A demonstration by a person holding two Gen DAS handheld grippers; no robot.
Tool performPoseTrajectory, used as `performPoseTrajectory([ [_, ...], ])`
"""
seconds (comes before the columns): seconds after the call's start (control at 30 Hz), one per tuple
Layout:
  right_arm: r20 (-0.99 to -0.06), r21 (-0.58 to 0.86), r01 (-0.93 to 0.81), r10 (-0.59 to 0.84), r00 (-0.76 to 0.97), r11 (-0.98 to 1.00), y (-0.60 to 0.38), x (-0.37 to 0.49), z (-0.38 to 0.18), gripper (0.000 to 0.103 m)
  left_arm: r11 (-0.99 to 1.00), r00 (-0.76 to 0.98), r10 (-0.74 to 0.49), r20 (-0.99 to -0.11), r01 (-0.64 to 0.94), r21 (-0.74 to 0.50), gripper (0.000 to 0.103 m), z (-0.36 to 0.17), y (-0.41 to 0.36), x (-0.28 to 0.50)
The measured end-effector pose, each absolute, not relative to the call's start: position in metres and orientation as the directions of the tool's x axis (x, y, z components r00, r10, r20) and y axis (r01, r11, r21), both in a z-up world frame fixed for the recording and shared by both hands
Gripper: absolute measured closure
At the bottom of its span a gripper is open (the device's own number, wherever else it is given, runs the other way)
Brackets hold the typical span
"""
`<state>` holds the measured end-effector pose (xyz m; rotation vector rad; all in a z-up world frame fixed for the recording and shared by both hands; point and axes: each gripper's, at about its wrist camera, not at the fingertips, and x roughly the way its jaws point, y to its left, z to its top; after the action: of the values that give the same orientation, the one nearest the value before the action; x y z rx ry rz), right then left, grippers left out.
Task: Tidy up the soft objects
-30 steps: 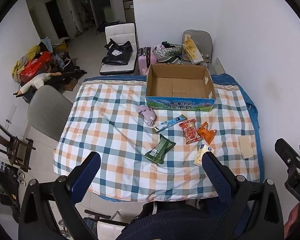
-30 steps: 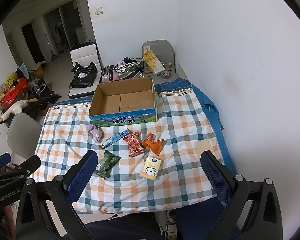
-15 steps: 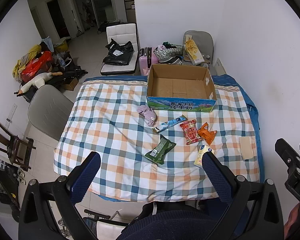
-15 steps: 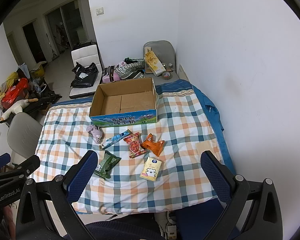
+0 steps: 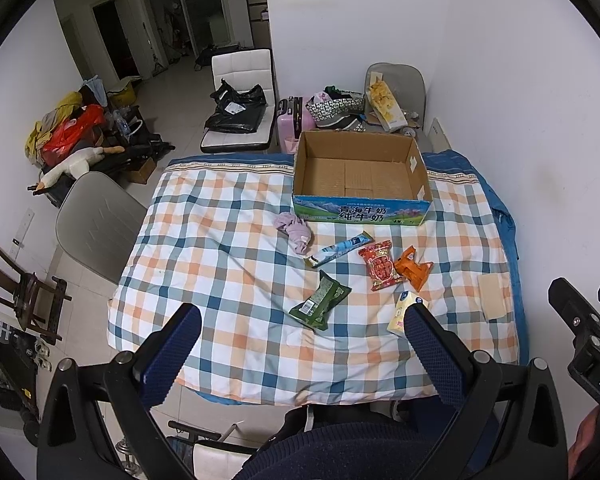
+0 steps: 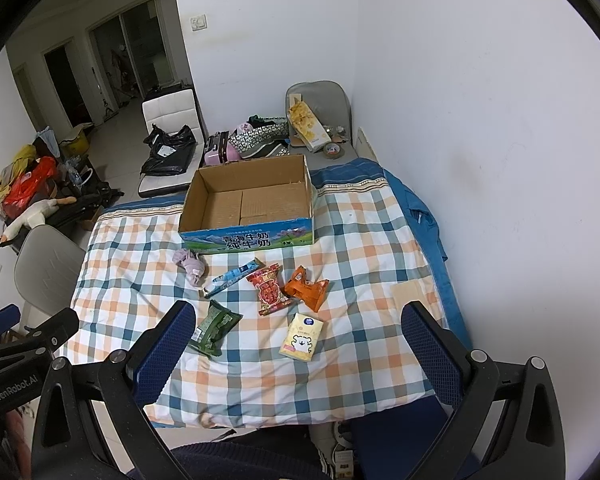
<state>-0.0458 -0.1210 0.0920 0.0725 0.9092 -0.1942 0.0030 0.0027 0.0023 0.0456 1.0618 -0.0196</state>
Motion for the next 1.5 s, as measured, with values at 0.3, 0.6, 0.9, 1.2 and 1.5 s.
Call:
performPoseTrajectory([
  [0.3, -0.790, -0.018, 0.193, -0.132, 0.598, 0.981, -0.120, -0.045, 0.092, 0.000, 0.999, 0.491, 0.005, -0.871, 0.039, 0.028, 0.000, 0.002, 0.003, 0.003],
  [0.6, -0.787, -0.020, 0.197, -0.137, 0.602, 0.980, -0.120, -0.045, 0.093, 0.000, 0.999, 0.493, 0.004, -0.870, 0.036, 0.025, 0.000, 0.014, 0.003, 0.010],
  [0.9, -0.786, -0.012, 0.196, -0.130, 0.604, 0.981, -0.119, -0.043, 0.095, 0.000, 0.999, 0.496, 0.009, -0.868, 0.035, 0.030, 0.000, 0.021, 0.004, 0.020],
  [1.2, -0.784, -0.012, 0.195, -0.130, 0.607, 0.981, -0.117, -0.040, 0.093, 0.000, 0.999, 0.498, 0.009, -0.867, 0.033, 0.030, 0.000, 0.023, 0.004, 0.023],
  [1.5, -0.783, -0.011, 0.195, -0.130, 0.608, 0.981, -0.117, -0.040, 0.091, 0.000, 0.999, 0.500, 0.010, -0.866, 0.035, 0.031, 0.000, 0.023, 0.004, 0.021],
])
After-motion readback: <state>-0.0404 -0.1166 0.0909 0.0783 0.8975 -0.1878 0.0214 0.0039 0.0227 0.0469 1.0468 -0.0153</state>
